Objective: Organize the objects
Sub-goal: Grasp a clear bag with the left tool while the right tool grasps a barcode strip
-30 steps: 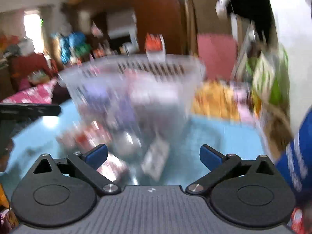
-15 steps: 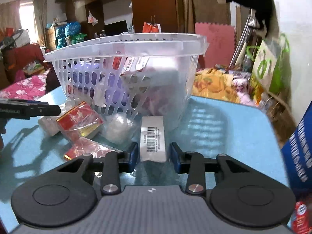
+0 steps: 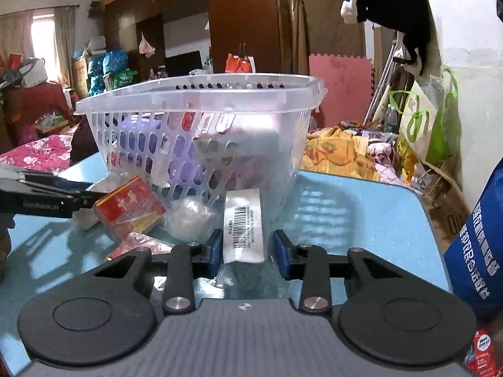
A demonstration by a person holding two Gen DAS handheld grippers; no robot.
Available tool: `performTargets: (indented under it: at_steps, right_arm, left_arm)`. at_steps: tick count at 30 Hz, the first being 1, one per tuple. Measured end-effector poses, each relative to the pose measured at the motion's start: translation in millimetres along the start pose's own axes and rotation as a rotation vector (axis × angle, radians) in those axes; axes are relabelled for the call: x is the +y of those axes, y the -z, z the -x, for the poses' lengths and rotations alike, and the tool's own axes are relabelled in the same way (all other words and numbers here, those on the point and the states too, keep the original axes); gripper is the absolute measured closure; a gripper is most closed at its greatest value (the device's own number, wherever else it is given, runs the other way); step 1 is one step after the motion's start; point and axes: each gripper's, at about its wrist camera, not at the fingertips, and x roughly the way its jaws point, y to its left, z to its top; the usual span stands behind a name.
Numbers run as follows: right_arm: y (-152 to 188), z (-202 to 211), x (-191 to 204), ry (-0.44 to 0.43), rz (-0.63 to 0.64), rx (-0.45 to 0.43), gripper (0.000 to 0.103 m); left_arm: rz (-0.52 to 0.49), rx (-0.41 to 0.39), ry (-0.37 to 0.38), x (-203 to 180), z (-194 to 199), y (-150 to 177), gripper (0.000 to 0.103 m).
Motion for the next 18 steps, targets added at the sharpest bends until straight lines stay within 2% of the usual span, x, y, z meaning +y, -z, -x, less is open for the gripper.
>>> performTargets:
  at_steps: [9, 13, 18]
  right_arm:
    - [-0.1, 3.9, -2.3, 0.002, -0.012, -0.028, 0.065]
    - [1.0, 8.3, -6.5, -0.016, -0.033, -0.057, 0.066]
    - [2.3, 15.4, -5.4, -0.043, -0.029, -0.102, 0.066]
  left_arm:
    - [-0.005, 0.032, 0.011, 0.0, -3.4, -2.3, 0.066]
    - [0.026, -0.017, 0.004, 4.7, 4.6, -0.1, 0.068]
    - [0.006, -0.080, 0.012, 3.1, 15.8, 3.5, 0.068]
